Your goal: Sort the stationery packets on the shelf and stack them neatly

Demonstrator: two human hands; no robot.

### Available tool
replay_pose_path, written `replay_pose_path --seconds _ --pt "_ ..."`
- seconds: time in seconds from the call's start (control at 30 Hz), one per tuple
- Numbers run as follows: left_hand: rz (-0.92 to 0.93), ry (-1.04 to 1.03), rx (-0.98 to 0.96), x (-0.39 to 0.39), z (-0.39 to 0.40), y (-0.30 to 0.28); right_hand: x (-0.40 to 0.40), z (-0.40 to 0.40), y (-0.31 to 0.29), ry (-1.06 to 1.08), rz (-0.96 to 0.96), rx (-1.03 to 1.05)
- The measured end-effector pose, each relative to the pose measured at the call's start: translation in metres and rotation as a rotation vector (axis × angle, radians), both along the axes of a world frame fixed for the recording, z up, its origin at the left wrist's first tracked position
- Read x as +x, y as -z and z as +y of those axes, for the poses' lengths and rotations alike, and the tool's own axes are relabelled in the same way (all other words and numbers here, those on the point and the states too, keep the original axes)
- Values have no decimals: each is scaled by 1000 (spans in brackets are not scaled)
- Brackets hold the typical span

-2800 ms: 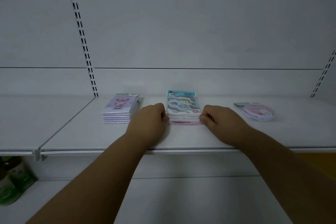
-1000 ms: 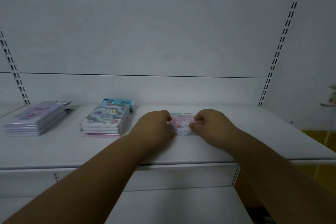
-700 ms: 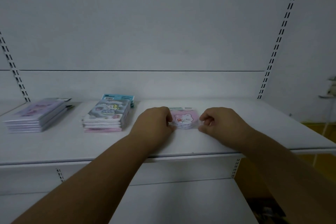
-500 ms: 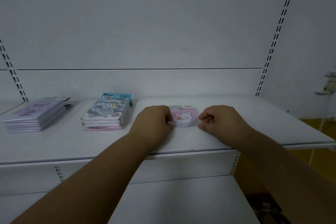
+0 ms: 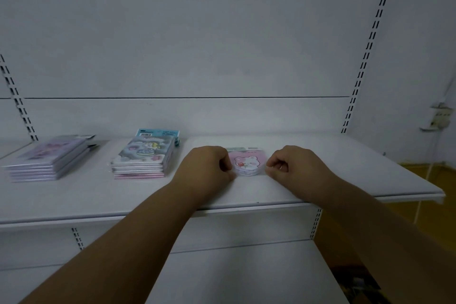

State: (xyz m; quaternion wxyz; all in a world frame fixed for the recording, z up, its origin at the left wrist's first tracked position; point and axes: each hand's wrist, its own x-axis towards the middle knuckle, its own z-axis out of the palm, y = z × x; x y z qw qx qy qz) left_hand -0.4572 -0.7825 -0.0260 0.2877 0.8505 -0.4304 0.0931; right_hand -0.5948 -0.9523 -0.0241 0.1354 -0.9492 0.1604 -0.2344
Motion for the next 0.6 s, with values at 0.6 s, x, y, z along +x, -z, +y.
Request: replay_pose_path --seconds 0.6 --pt "-124 -37 -3 -6 46 -2 21 56 -11 -7 -162 -94"
